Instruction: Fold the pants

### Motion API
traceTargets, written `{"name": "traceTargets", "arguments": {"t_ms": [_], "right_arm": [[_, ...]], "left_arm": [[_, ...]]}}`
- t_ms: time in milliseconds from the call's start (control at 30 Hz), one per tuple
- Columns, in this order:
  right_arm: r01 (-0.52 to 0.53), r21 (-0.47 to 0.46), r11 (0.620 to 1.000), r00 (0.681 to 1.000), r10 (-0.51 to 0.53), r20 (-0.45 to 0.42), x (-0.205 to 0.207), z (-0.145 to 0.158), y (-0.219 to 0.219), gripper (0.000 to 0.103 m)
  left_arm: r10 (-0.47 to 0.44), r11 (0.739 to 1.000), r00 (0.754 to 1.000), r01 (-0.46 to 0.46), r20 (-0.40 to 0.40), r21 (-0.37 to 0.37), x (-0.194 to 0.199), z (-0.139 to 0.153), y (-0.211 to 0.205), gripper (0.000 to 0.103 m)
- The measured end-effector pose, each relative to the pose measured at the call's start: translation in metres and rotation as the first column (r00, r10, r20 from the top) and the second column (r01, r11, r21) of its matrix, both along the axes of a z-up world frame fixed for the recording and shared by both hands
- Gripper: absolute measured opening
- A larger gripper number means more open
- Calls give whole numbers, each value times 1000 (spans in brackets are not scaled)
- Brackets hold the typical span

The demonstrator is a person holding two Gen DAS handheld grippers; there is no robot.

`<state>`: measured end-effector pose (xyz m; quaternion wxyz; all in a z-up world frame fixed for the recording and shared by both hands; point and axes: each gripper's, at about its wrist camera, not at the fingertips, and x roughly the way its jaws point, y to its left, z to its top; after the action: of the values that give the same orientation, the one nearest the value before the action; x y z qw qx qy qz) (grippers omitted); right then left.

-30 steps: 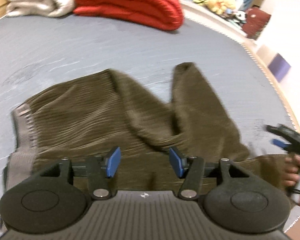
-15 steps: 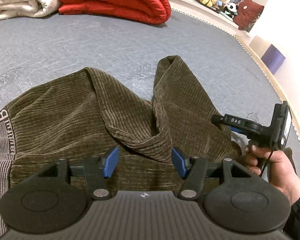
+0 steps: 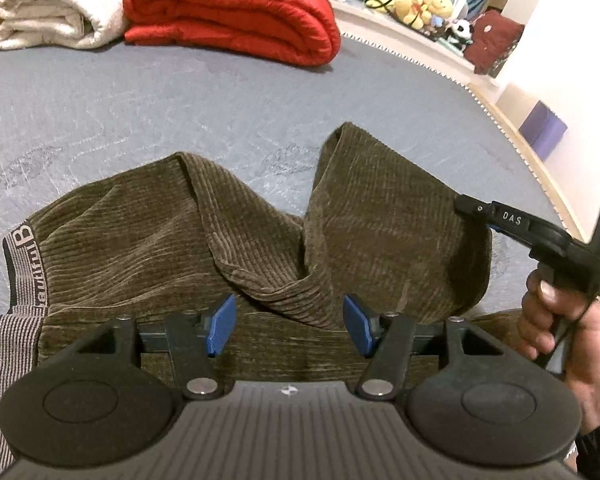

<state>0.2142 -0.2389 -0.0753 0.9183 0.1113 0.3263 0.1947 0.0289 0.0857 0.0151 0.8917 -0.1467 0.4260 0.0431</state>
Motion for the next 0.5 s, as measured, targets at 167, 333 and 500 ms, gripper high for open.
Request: {"name": "traceTargets", "arguments": {"t_ms": [167,333,500], "right_arm": [[-193,-159,968,959,221,180,-50,29,41,9],[-435,-292,852,836,502,221,-102,33,69,0],[-524,-355,774,804,588,95,-117,12,78,0]], "left_arm": [[35,999,999,-36,-20,-33,-5,-9,14,66],[77,996,997,-78,-29,-46,-3,-11,31,66],[102,990,994,-105,-45,-89,-4,-14,45,66]]}}
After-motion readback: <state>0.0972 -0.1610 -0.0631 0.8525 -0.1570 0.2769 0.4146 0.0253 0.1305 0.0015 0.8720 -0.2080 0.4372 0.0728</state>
